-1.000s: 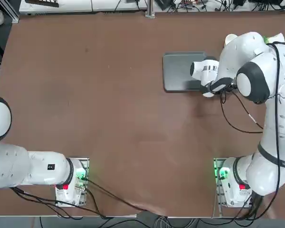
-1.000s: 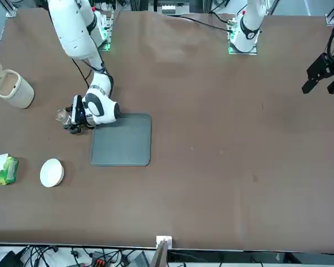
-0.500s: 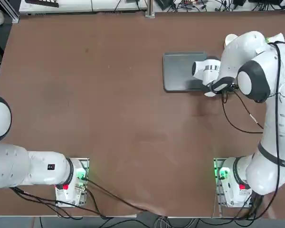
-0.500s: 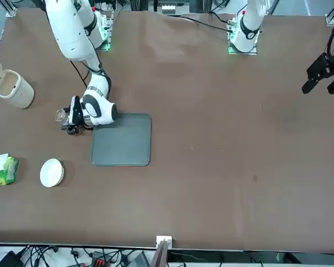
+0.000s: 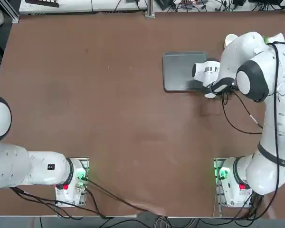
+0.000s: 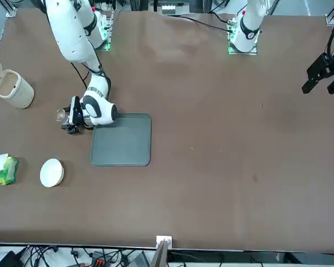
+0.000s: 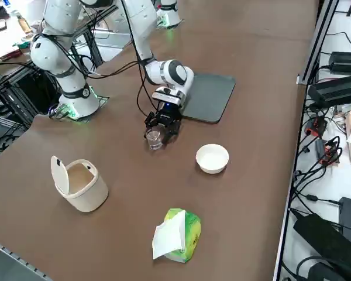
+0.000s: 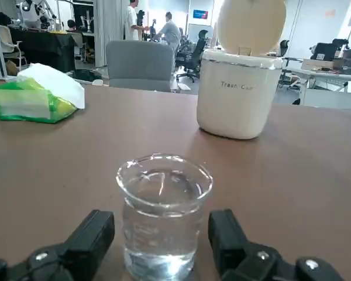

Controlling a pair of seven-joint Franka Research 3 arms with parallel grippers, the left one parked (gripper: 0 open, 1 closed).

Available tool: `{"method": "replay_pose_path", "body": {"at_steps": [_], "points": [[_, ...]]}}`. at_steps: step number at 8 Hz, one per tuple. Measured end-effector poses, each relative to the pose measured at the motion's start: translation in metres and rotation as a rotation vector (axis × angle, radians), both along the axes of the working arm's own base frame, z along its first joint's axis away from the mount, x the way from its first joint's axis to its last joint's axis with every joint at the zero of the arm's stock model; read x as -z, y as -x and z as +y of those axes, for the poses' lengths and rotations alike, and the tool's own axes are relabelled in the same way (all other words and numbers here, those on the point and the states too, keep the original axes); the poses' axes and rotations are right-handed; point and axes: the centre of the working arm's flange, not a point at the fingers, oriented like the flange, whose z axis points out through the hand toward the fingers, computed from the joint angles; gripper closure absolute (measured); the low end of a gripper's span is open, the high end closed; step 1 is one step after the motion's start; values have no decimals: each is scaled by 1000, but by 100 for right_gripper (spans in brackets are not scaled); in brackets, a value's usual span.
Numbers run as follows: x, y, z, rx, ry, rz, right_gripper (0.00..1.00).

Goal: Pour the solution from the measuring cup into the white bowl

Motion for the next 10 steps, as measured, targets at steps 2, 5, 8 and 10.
{"method": "replay_pose_path", "body": {"at_steps": [2,5,8,10], "points": [[2,4,-2,-1,4,9,4],[2,3,-7,7,6,8,6],[0,0,-16,15,17,4,7],[0,0,-17,16,19,3,13]]}}
